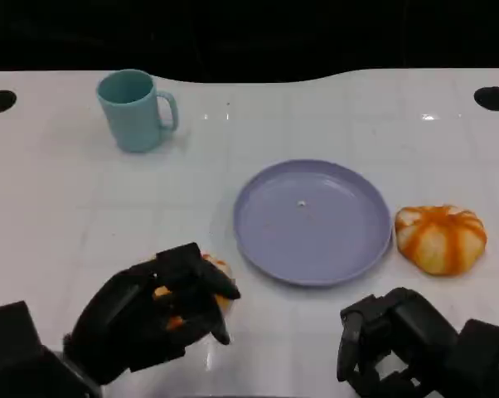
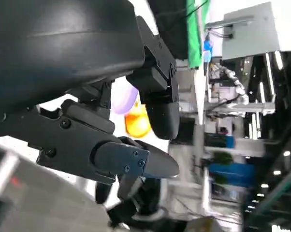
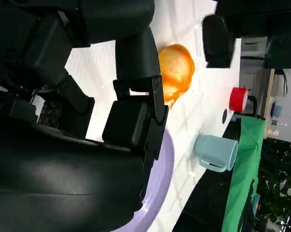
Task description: Grasp the bread from the table and place it into the plate.
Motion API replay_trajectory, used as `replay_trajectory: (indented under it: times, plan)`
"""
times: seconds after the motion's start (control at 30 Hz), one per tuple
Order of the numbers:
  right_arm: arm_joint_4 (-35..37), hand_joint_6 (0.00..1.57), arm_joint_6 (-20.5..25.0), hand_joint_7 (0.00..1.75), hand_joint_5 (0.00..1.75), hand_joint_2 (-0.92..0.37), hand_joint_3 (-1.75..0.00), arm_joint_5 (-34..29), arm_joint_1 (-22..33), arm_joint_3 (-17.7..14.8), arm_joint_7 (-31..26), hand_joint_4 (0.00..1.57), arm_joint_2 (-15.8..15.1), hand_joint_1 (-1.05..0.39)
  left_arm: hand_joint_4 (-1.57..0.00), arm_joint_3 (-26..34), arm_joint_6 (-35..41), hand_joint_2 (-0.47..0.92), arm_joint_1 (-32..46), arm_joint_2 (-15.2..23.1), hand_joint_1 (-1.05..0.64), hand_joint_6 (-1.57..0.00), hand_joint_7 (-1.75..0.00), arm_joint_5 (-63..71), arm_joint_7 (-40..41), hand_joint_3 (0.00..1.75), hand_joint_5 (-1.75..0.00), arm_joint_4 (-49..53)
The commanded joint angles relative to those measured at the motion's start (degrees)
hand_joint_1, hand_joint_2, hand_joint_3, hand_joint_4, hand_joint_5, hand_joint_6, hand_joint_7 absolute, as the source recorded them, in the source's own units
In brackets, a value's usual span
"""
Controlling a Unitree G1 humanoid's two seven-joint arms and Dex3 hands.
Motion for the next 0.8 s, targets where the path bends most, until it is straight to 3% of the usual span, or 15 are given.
replay_trajectory:
  times: [0.03, 0.27, 0.43, 0.57, 0.8]
  plan:
    - [-0.28, 1.57, 0.33, 1.06, 1.3, -0.17, -1.33, 0.26, 0.39, 0.03, 0.05, 1.54, -0.42, -1.05, -0.49, 0.19, -5.73, 0.92, -0.07, 3.09, -0.66, -0.52, -0.42, 7.59, 4.73, 0.18, -1.11, -4.37]
    - [-0.97, 1.57, 1.36, 1.1, 1.31, -0.13, -1.37, -0.23, 0.19, 0.1, -0.47, 1.57, -0.35, -1.05, -0.32, 0.68, -13.67, 0.92, 1.29, 6.87, -0.64, -0.45, -0.14, 29.74, 18.66, 0.07, -0.77, -11.23]
    - [-1.29, 1.57, 1.88, 1.09, 1.31, -0.1, -1.41, -0.56, 0.2, 0.09, -0.65, 1.56, -0.56, -1.05, -0.36, 0.14, -13.91, 0.92, 1.99, 10.14, -0.65, -0.44, -0.04, 43.14, 25.15, 0.04, -0.59, -16.3]
    - [-2.27, 1.57, 2.67, 1.09, 1.31, -0.1, -1.41, -0.98, 0.58, 0.19, -0.81, 1.55, -0.71, -1.05, -0.4, -0.7, -11.23, 0.92, 2.17, 12.67, -0.66, -0.42, 0.0, 51.49, 26.53, 0.01, -0.42, -20.19]
    - [-2.81, 1.57, 3.31, 1.08, 1.31, -0.11, -1.41, -0.94, 0.73, 0.06, -0.76, 1.54, -0.81, -1.05, -0.37, -4.02, -4.25, 0.89, 0.23, 17.17, -0.68, -0.29, 0.0, 66.31, 24.31, 0.0, -0.31, -24.86]
